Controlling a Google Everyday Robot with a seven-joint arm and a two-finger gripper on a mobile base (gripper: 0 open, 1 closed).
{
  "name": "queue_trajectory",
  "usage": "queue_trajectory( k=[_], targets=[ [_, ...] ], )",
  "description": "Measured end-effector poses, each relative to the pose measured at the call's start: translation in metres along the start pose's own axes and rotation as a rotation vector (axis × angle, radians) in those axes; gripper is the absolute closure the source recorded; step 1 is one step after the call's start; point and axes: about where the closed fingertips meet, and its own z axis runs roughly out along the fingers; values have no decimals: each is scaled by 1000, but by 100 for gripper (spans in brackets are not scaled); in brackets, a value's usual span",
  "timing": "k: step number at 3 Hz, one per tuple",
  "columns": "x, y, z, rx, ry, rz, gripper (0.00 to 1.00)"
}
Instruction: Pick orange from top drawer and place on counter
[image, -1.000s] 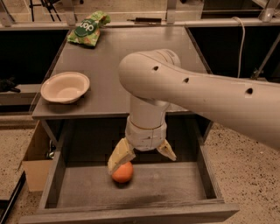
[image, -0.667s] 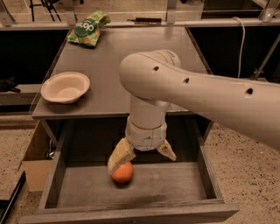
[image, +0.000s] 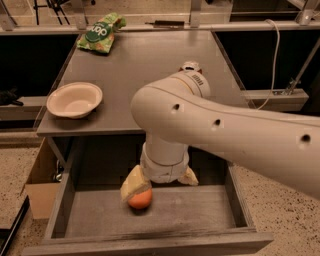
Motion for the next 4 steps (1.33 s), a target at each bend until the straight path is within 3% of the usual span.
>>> queue_trajectory(
  k=[1, 2, 3, 4],
  targets=[
    [-7, 3, 8, 13, 120, 41, 0],
    [2, 0, 8, 32, 162, 43, 0],
    [2, 1, 10, 33, 116, 50, 0],
    [12, -18, 30, 35, 10, -18, 0]
  ],
)
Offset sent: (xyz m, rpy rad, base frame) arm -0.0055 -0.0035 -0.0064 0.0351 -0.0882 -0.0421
